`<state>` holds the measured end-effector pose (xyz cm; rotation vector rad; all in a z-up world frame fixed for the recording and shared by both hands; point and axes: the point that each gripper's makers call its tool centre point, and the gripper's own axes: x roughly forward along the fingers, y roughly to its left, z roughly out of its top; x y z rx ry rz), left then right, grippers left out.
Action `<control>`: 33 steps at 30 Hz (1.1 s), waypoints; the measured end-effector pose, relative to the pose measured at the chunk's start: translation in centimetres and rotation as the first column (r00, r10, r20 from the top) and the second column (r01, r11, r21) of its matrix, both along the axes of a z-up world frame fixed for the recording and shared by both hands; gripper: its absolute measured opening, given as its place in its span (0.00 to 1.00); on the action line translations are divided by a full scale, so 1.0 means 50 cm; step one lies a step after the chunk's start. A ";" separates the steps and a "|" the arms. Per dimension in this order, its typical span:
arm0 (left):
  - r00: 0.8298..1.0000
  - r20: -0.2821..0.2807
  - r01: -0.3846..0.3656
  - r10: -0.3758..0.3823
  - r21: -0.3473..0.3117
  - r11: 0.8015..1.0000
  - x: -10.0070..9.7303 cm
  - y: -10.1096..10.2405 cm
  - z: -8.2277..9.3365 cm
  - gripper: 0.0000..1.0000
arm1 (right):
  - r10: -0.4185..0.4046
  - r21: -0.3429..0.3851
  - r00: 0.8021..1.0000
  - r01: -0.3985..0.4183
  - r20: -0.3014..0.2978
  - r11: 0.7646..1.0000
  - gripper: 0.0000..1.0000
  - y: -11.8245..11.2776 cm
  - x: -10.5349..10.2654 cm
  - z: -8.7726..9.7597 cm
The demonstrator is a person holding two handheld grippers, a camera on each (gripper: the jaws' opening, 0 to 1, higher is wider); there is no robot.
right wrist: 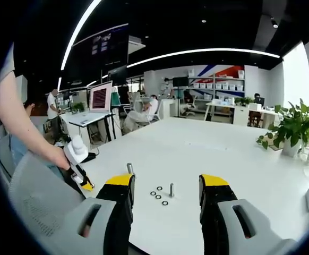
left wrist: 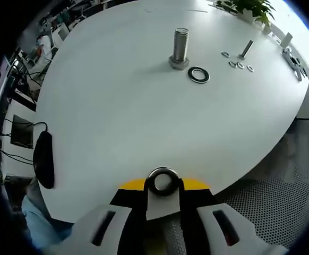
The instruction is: Place the washer onto the threaded stud by aligning its center hole with the stud, sliding it down to the base, and recovering from edge contact or off-axis alignment until the washer reaches the visible bottom stop.
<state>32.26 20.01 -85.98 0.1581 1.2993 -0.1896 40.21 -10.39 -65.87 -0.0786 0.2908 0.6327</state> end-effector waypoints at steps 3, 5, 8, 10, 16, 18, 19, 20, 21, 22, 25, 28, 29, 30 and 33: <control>1.000 0.006 0.010 -0.010 0.000 1.000 -0.001 -0.001 0.002 0.21 | 0.001 -0.002 1.000 -0.001 0.001 1.000 0.51 0.001 0.000 0.000; 1.000 0.006 0.010 -0.010 -0.001 1.000 -0.001 -0.001 0.003 0.21 | 0.002 -0.004 1.000 -0.002 0.001 1.000 0.51 0.001 0.000 0.000; 1.000 0.006 0.020 -0.020 0.002 1.000 -0.001 -0.002 0.005 0.20 | 0.002 -0.004 1.000 -0.002 0.001 1.000 0.51 0.001 0.000 0.000; 0.999 0.011 0.033 -0.033 0.008 0.999 0.002 -0.003 0.007 0.20 | 0.003 -0.004 1.000 -0.003 0.000 1.000 0.51 0.001 0.000 -0.001; 0.999 0.012 0.039 -0.039 0.015 0.999 0.004 -0.001 0.008 0.20 | -0.001 -0.004 1.000 0.001 0.000 1.000 0.51 -0.001 0.000 -0.001; 0.999 0.010 0.042 -0.043 0.017 0.999 0.004 -0.001 0.009 0.20 | -0.001 -0.003 1.000 0.001 0.001 1.000 0.51 -0.001 0.000 0.000; 0.999 0.010 0.045 -0.045 0.020 0.999 0.004 0.000 0.010 0.20 | -0.001 -0.003 1.000 0.001 0.000 1.000 0.51 0.000 0.000 0.000; 0.999 0.012 0.049 -0.049 0.025 0.998 0.005 0.002 0.011 0.20 | -0.001 -0.004 1.000 0.001 0.001 1.000 0.51 -0.001 0.000 -0.001; 0.999 0.013 0.051 -0.052 0.027 0.998 0.006 0.002 0.012 0.20 | -0.001 -0.003 1.000 0.001 0.001 1.000 0.51 -0.001 0.000 0.000; 0.998 0.015 0.053 -0.053 0.027 0.998 0.007 0.002 0.012 0.20 | -0.001 -0.003 1.000 0.001 0.001 1.000 0.51 -0.001 0.000 0.000; 0.998 0.020 0.056 -0.057 0.030 0.998 0.012 0.002 0.015 0.20 | -0.001 -0.001 1.000 0.001 0.000 1.000 0.51 0.000 0.000 -0.001; 0.998 0.028 0.058 -0.059 0.028 0.998 0.019 -0.003 0.021 0.20 | 0.002 -0.002 1.000 -0.002 0.000 1.000 0.51 0.001 0.000 -0.001; 0.998 0.029 0.061 -0.062 0.029 0.998 0.021 -0.004 0.022 0.20 | 0.002 -0.003 1.000 -0.002 0.000 1.000 0.51 0.001 0.000 -0.001; 0.997 0.028 0.064 -0.065 0.028 0.998 0.022 -0.006 0.022 0.20 | 0.003 -0.003 1.000 -0.003 0.000 1.000 0.51 0.001 0.000 -0.001; 0.997 0.036 0.068 -0.069 0.024 0.997 0.030 -0.011 0.025 0.20 | 0.003 -0.002 1.000 -0.003 -0.001 1.000 0.51 0.001 0.000 -0.001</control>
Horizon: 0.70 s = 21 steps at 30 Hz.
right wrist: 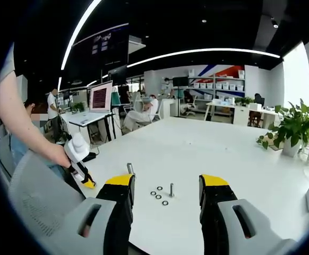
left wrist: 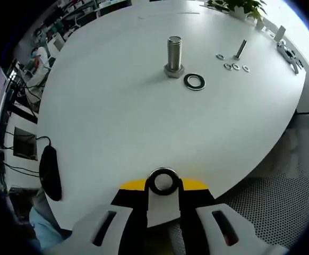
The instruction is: Place the washer onto the threaded stud by aligning its center hole with the stud, sliding it down to the base, and recovering from edge contact or off-axis alignment until the washer reaches the visible bottom stop.
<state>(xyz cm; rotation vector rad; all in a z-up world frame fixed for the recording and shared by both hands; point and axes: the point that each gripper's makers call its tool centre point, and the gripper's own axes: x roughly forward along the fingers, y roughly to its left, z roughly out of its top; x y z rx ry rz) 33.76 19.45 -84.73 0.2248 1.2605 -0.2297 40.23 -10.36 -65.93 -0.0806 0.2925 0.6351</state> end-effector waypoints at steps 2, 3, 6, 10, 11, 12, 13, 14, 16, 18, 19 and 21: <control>1.000 0.006 0.006 -0.006 -0.001 1.000 0.006 -0.002 0.001 0.20 | 0.001 0.000 1.000 -0.001 0.000 1.000 0.51 0.000 0.000 0.000; 1.000 0.009 0.007 -0.007 -0.001 1.000 0.008 -0.003 0.002 0.20 | 0.001 0.000 1.000 -0.001 0.000 1.000 0.51 0.001 0.000 0.000; 1.000 0.016 0.011 -0.011 -0.005 1.000 0.016 -0.006 0.007 0.20 | 0.003 0.000 1.000 -0.003 -0.001 1.000 0.51 0.001 0.000 -0.001; 0.999 0.031 0.015 -0.015 -0.010 1.000 0.030 -0.009 0.016 0.20 | 0.005 -0.001 1.000 -0.005 -0.002 1.000 0.51 0.002 -0.001 -0.001; 0.999 0.033 0.018 -0.017 -0.010 1.000 0.033 -0.009 0.016 0.20 | 0.005 -0.001 1.000 -0.005 -0.001 1.000 0.51 0.002 -0.001 -0.001; 0.999 0.034 0.019 -0.019 -0.010 1.000 0.035 -0.009 0.017 0.20 | 0.005 0.000 1.000 -0.005 0.000 1.000 0.51 0.002 -0.001 -0.001; 0.999 0.039 0.021 -0.021 -0.010 1.000 0.038 -0.009 0.019 0.20 | 0.004 0.000 1.000 -0.004 -0.001 1.000 0.51 0.002 -0.001 -0.001; 0.999 0.043 0.022 -0.022 -0.011 1.000 0.041 -0.010 0.020 0.20 | 0.004 0.000 1.000 -0.004 -0.001 1.000 0.51 0.001 -0.001 -0.001; 0.999 0.043 0.025 -0.024 -0.016 1.000 0.043 -0.012 0.021 0.20 | 0.001 0.002 1.000 -0.001 -0.002 1.000 0.51 0.000 0.000 -0.001; 0.998 0.048 0.036 -0.035 -0.014 0.999 0.048 -0.015 0.023 0.20 | -0.001 0.004 1.000 0.001 -0.001 1.000 0.51 0.000 0.001 0.000; 0.998 0.050 0.036 -0.035 -0.014 0.999 0.051 -0.015 0.023 0.20 | -0.001 0.005 1.000 0.001 -0.001 1.000 0.51 -0.001 0.001 0.000; 0.998 0.053 0.037 -0.035 -0.021 0.999 0.058 -0.019 0.025 0.20 | -0.001 0.004 1.000 0.001 -0.001 1.000 0.51 -0.001 0.000 0.000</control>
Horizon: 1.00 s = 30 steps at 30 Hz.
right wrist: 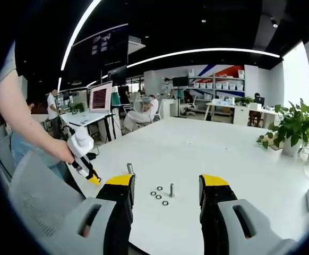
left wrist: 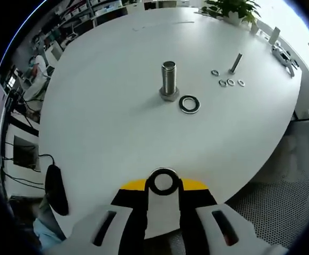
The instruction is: Place the washer onto the threaded stud by aligning its center hole with the stud, sliding it down to the base, and recovering from edge contact or off-axis alignment until the washer reaches the visible bottom stop.
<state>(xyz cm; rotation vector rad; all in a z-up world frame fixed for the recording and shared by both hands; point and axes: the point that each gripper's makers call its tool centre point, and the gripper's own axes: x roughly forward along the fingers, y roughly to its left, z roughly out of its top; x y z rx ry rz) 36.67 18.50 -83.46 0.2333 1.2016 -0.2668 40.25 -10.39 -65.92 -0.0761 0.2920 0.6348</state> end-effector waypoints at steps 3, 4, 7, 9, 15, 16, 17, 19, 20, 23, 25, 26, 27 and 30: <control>1.000 0.008 0.014 -0.014 -0.008 1.000 0.014 -0.009 0.009 0.20 | 0.000 0.001 1.000 0.000 0.001 1.000 0.51 0.000 0.001 0.001; 1.000 0.014 0.019 -0.019 -0.006 1.000 0.020 -0.010 0.011 0.20 | 0.000 0.001 1.000 0.000 0.001 1.000 0.51 0.000 0.001 0.001; 0.999 0.035 0.026 -0.026 -0.014 1.000 0.046 -0.016 0.026 0.20 | 0.001 0.001 1.000 -0.001 -0.001 1.000 0.51 0.000 0.000 0.000; 0.998 0.051 0.032 -0.031 -0.017 0.999 0.064 -0.019 0.037 0.20 | 0.000 0.000 1.000 0.000 0.000 1.000 0.51 0.000 0.000 0.000; 0.995 0.086 0.048 -0.046 -0.024 0.999 0.108 -0.030 0.067 0.20 | -0.006 0.007 1.000 0.006 0.001 1.000 0.51 -0.002 0.001 0.002; 0.995 0.089 0.052 -0.049 -0.025 0.998 0.116 -0.033 0.070 0.20 | -0.008 0.008 1.000 0.008 0.001 1.000 0.51 -0.003 0.002 0.002; 0.994 0.093 0.053 -0.051 -0.028 0.998 0.122 -0.035 0.074 0.20 | -0.008 0.008 1.000 0.008 0.000 1.000 0.51 -0.003 0.002 0.002; 0.994 0.097 0.056 -0.053 -0.028 0.998 0.134 -0.038 0.080 0.20 | -0.010 0.009 1.000 0.010 0.001 1.000 0.51 -0.004 0.002 0.003; 0.993 0.103 0.064 -0.061 -0.028 0.998 0.144 -0.042 0.085 0.20 | -0.011 0.011 1.000 0.011 0.002 1.000 0.51 -0.004 0.002 0.003; 0.990 0.108 0.092 -0.090 -0.014 0.996 0.165 -0.050 0.094 0.20 | -0.013 0.012 1.000 0.013 0.003 1.000 0.51 -0.005 0.002 0.004; 0.989 0.113 0.095 -0.092 -0.020 0.995 0.180 -0.055 0.100 0.20 | -0.015 0.014 1.000 0.015 0.003 1.000 0.51 -0.006 0.003 0.005; 0.989 0.115 0.095 -0.091 -0.022 0.995 0.182 -0.059 0.104 0.20 | -0.015 0.013 1.000 0.015 0.003 1.000 0.51 -0.006 0.003 0.005; 0.989 0.113 0.095 -0.092 -0.028 0.995 0.187 -0.064 0.106 0.20 | -0.015 0.013 1.000 0.015 0.002 1.000 0.51 -0.006 0.003 0.005; 0.988 0.110 0.107 -0.104 -0.021 0.994 0.190 -0.077 0.112 0.20 | -0.017 0.014 1.000 0.017 0.008 1.000 0.51 -0.007 0.004 0.007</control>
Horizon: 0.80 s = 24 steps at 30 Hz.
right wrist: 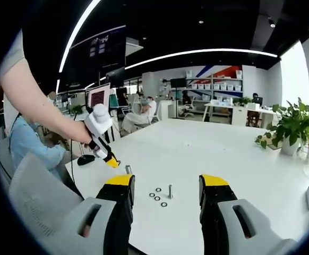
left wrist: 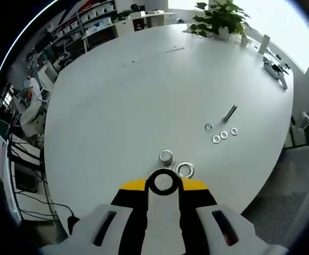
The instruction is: Place the washer onto the threaded stud by aligning its center hole with the stud, sliding it down to the base, and recovering from edge contact or off-axis alignment until the washer reaches the visible bottom stop.
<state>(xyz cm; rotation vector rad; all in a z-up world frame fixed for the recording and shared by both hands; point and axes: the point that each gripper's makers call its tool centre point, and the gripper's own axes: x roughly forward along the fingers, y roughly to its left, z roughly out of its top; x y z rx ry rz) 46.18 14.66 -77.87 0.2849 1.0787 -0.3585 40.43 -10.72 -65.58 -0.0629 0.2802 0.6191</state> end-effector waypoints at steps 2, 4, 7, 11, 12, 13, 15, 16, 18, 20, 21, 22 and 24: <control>1.000 0.001 0.004 -0.004 0.001 1.000 0.004 -0.007 0.003 0.20 | 0.001 -0.003 1.000 -0.001 -0.003 1.000 0.51 0.000 0.000 -0.002; 1.000 0.016 0.006 -0.006 0.001 1.000 0.012 -0.012 0.008 0.20 | 0.001 -0.002 1.000 -0.001 -0.001 1.000 0.51 0.000 -0.001 -0.001; 1.000 0.012 0.005 -0.005 -0.004 1.000 0.019 -0.021 0.006 0.20 | -0.004 -0.003 1.000 0.004 0.003 1.000 0.51 -0.002 0.001 0.001; 1.000 0.011 0.020 -0.020 0.011 1.000 0.026 -0.029 0.003 0.20 | -0.007 -0.003 1.000 0.007 0.000 1.000 0.51 -0.004 0.002 -0.001; 1.000 0.011 0.022 -0.023 0.014 1.000 0.029 -0.029 0.002 0.20 | -0.007 -0.002 1.000 0.007 0.002 1.000 0.51 -0.004 0.002 0.000; 1.000 0.008 0.023 -0.024 0.015 1.000 0.031 -0.031 0.001 0.20 | -0.007 -0.001 1.000 0.007 0.004 1.000 0.51 -0.003 0.002 0.000; 1.000 0.000 0.030 -0.030 0.020 0.999 0.032 -0.035 -0.002 0.20 | -0.005 -0.004 1.000 0.005 0.001 1.000 0.51 -0.002 0.001 -0.002; 0.999 0.000 0.034 -0.034 0.025 0.999 0.035 -0.035 -0.002 0.20 | -0.004 -0.006 1.000 0.004 0.000 1.000 0.51 -0.002 0.000 -0.002; 0.999 -0.008 0.038 -0.037 0.028 0.999 0.038 -0.037 -0.005 0.20 | -0.003 -0.006 1.000 0.003 0.003 1.000 0.51 -0.002 0.000 -0.001; 0.999 -0.021 0.042 -0.041 0.036 0.998 0.040 -0.036 -0.009 0.20 | -0.002 -0.006 1.000 0.002 0.004 1.000 0.51 -0.001 0.000 -0.001; 0.999 -0.029 0.044 -0.043 0.039 0.998 0.039 -0.036 -0.011 0.20 | -0.002 -0.005 1.000 0.002 0.001 1.000 0.51 -0.002 0.000 -0.001; 0.998 -0.030 0.051 -0.050 0.047 0.998 0.040 -0.035 -0.012 0.20 | -0.004 -0.005 1.000 0.004 0.002 1.000 0.51 -0.002 0.000 -0.001; 0.997 -0.028 0.071 -0.069 0.079 0.994 0.043 -0.030 -0.013 0.20 | -0.005 -0.001 1.000 0.005 0.002 1.000 0.51 -0.003 0.001 0.000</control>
